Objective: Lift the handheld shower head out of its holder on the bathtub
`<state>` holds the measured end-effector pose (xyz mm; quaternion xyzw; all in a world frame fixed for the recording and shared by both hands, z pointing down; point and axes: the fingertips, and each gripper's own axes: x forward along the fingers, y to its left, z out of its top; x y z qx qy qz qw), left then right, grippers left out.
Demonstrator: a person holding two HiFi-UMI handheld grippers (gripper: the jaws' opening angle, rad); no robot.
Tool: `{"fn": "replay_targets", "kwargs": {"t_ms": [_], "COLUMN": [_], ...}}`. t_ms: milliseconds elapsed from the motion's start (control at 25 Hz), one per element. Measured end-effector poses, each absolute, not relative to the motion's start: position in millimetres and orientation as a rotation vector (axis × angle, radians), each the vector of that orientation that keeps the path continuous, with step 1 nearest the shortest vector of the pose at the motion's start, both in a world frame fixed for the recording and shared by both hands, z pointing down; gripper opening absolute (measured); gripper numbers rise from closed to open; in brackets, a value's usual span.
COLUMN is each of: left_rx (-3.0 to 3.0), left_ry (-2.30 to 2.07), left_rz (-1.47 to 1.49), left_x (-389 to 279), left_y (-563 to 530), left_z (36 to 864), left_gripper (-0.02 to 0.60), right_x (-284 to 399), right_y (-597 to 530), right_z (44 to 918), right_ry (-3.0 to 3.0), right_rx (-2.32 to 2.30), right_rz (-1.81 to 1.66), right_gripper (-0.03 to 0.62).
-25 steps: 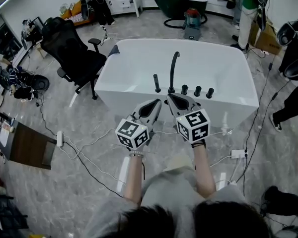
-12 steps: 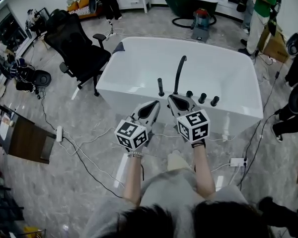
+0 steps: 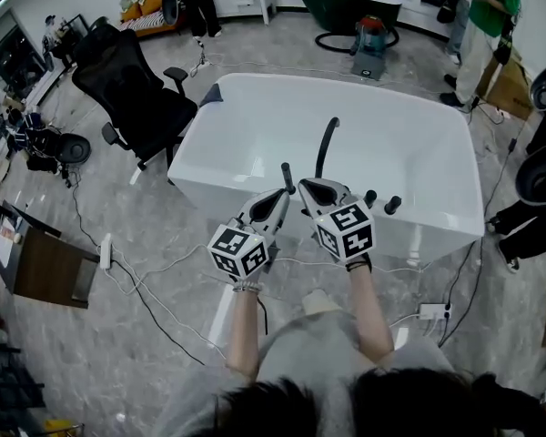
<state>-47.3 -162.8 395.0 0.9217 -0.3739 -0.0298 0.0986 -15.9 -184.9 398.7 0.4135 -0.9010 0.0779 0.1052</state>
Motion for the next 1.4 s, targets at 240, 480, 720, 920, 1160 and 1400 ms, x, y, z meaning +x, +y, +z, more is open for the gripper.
{"fn": "replay_targets", "kwargs": {"t_ms": [240,480,720,920,1160,1400], "left_rx": [2.659,2.556,2.486,2.452,2.441,2.419], "left_ry": [-1.145,-1.203,-1.224,-1.205,-1.159,-1.130], "left_rz": [-0.071,-0.073,-0.055,-0.047,0.000,0.034], "left_x": [-43.1,-52.0,-60.7,-70.6,-74.1,-74.3], "left_y": [-190.4,-203.9,-205.9,-212.8,-231.6,-253.7], "left_z": [406.4,428.1,454.1,467.9,489.6,525.4], "left_gripper": [0.005,0.005,0.005,0.005,0.005,0.005], "right_x": [-9.1,-13.7,-19.5,-23.4,-32.5,-34.6], "right_y": [-219.0,-236.8,-246.1,-256.3,-272.5,-295.1], "right_z": [413.7,437.2,457.6,473.2,503.0,551.5], "right_ry": [-2.635,-2.621,-2.621,-2.604,-2.569,-2.529], "right_rx": [1.170,1.109,1.100,1.115,1.100,1.118], "right_rz": [0.296,0.359,0.381,0.428,0.460,0.500], "right_gripper": [0.001,0.002,0.002,0.002,0.002,0.002]}}
